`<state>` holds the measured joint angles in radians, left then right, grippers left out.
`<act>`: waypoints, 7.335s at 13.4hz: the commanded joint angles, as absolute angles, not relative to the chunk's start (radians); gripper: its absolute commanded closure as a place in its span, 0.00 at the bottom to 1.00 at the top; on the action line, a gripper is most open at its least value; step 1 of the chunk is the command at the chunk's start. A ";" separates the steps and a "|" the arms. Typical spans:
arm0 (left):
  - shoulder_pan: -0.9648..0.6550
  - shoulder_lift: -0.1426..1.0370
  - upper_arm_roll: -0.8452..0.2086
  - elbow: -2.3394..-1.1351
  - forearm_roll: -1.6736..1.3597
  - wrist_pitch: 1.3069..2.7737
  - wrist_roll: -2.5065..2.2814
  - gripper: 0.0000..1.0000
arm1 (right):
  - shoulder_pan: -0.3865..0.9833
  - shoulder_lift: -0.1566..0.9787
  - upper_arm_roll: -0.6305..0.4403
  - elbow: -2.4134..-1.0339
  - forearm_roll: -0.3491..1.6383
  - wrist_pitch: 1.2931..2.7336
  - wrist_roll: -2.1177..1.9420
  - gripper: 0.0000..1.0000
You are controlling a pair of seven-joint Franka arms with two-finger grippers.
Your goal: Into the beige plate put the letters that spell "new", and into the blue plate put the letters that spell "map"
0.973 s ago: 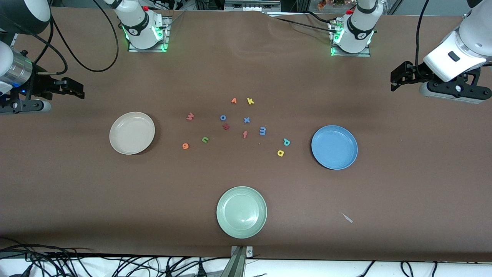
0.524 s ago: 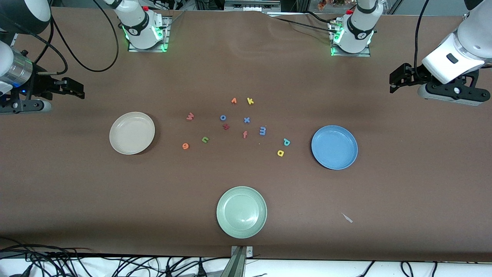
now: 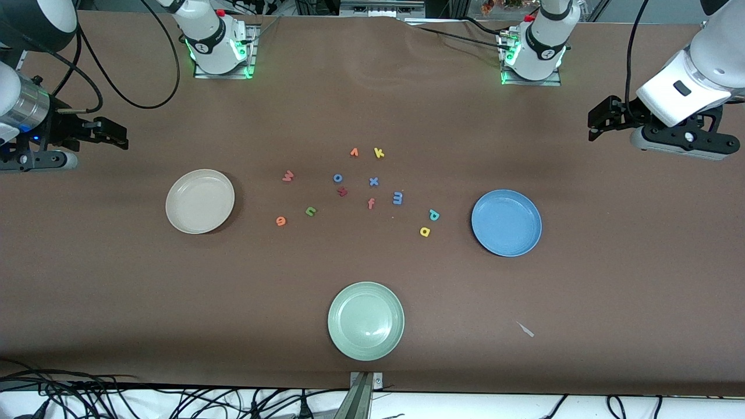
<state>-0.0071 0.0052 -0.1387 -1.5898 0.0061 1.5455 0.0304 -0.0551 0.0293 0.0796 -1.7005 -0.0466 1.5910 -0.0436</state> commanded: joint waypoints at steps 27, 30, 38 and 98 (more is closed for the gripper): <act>-0.008 0.025 -0.143 -1.560 0.021 1.540 0.051 0.00 | -0.063 0.017 0.087 -1.704 -0.034 1.578 -0.057 0.00; 0.000 0.025 -0.141 -1.560 0.018 1.540 0.041 0.00 | -0.063 0.017 0.086 -1.706 -0.034 1.578 -0.057 0.00; -0.011 0.038 -0.143 -1.562 -0.015 1.534 0.048 0.00 | -0.063 0.017 0.086 -1.704 -0.034 1.571 -0.054 0.00; -0.188 0.646 -0.287 -1.632 0.199 2.079 -0.106 0.00 | 0.273 0.611 0.152 -1.905 -0.121 2.507 0.250 0.12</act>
